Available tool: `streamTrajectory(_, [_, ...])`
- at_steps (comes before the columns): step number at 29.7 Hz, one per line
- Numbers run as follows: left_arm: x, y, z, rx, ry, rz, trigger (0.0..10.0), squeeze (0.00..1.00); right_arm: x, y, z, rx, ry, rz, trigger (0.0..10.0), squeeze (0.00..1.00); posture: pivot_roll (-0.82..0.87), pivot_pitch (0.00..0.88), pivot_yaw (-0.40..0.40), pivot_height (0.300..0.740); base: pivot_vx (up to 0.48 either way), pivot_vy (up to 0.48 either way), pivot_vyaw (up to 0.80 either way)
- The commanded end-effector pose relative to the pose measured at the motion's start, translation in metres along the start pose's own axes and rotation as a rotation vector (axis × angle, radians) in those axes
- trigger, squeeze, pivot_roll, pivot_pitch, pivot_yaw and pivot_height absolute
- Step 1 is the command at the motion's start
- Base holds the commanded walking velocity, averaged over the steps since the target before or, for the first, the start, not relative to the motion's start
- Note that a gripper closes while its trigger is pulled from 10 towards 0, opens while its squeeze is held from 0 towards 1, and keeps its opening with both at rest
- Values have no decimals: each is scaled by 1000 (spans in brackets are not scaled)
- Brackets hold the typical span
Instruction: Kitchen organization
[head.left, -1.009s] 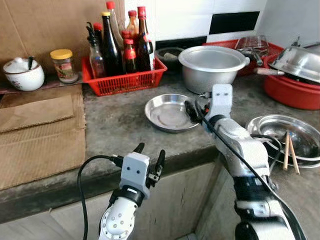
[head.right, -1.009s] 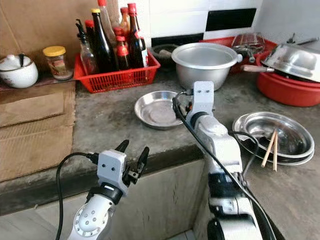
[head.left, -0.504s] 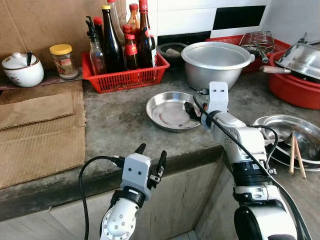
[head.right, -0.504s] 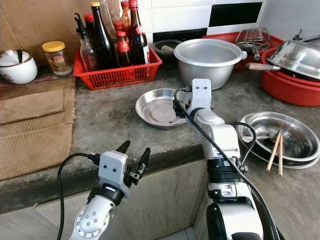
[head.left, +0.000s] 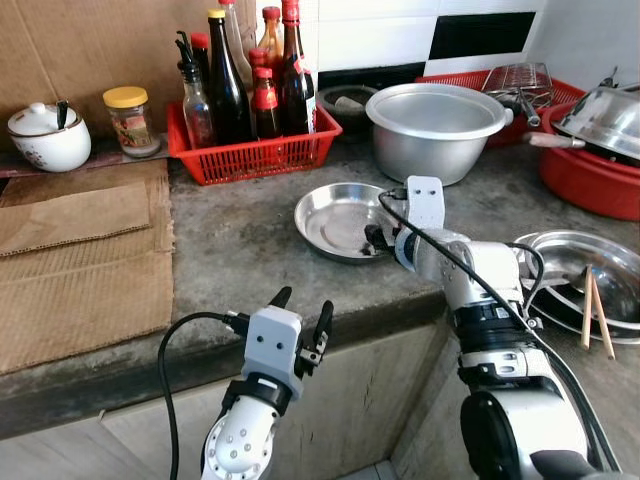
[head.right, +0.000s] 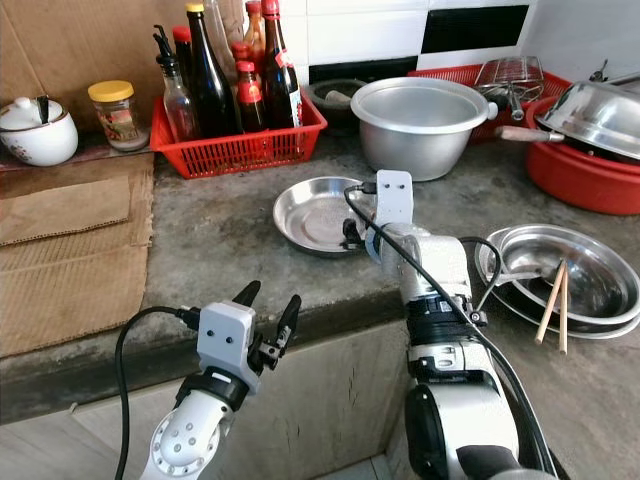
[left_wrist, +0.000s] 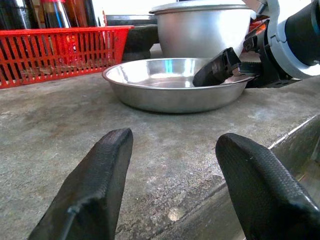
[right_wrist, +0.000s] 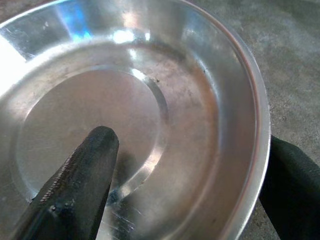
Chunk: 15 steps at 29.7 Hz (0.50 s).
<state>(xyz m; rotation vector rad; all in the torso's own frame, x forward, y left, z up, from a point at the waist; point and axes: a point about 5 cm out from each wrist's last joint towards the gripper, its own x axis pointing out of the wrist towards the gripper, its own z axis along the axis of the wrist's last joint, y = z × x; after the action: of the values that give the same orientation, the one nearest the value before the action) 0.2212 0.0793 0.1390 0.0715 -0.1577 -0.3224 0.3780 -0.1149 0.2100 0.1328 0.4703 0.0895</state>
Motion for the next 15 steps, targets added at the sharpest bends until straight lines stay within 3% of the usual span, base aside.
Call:
streamTrajectory(1, [0, 0, 3, 2, -8, 6, 10000, 0, 0, 1, 2, 8, 20, 6, 10000, 0, 41, 61, -65, 740, 0, 0, 0])
streamTrajectory(2, [0, 0, 3, 2, -8, 6, 10000, 0, 0, 2, 3, 6, 30, 16, 10000, 0, 41, 61, -65, 740, 0, 0, 0])
streamTrajectory(3, [0, 0, 3, 2, -9, 7, 10000, 0, 0, 3, 3, 16, 35, 26, 9373, 0, 40, 63, -65, 740, 0, 0, 0])
streamTrajectory(4, [0, 0, 3, 2, -9, 8, 10000, 0, 0, 4, 4, 18, 38, 30, 0, 0, 40, 63, -63, 740, 0, 0, 0])
streamTrajectory(15, [1, 1, 2, 1, -5, 14, 10000, 0, 1, 5, 4, 88, 87, 28, 0, 0, 38, 66, -67, 740, 0, 0, 0])
